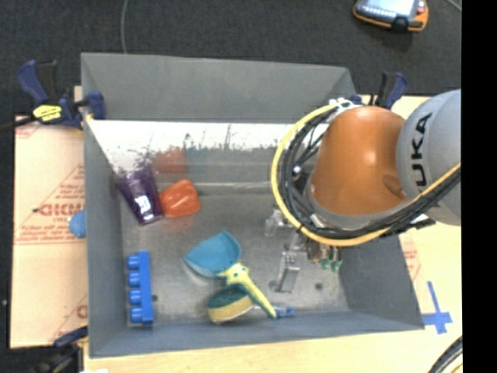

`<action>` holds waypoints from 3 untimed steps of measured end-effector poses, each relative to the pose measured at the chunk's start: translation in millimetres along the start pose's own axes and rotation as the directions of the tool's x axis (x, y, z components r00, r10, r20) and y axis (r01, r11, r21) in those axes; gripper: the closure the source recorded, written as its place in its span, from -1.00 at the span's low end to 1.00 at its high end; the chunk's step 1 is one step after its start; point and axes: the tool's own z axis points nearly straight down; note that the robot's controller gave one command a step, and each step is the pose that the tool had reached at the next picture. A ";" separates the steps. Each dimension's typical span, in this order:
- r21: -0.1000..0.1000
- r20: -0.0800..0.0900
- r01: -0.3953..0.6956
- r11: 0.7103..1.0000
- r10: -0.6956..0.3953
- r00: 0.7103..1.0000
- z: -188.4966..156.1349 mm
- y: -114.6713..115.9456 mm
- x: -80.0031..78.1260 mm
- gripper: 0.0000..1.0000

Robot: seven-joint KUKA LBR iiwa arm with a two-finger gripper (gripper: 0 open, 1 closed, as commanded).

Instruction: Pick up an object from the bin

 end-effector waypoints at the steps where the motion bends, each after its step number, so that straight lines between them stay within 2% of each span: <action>1: 0.004 0.022 0.051 0.999 -0.051 0.998 -62.3 -23.5 -68.1 -1.00; 2: 0.003 0.023 0.020 1.000 -0.020 1.000 -48.8 -15.7 -59.0 -1.00; 3: 0.005 0.023 0.100 0.995 -0.100 0.995 -96.9 9.5 -92.4 -1.00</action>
Offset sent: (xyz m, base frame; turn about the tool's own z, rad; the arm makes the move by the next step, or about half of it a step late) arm 0.0040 0.0489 -0.0388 0.1118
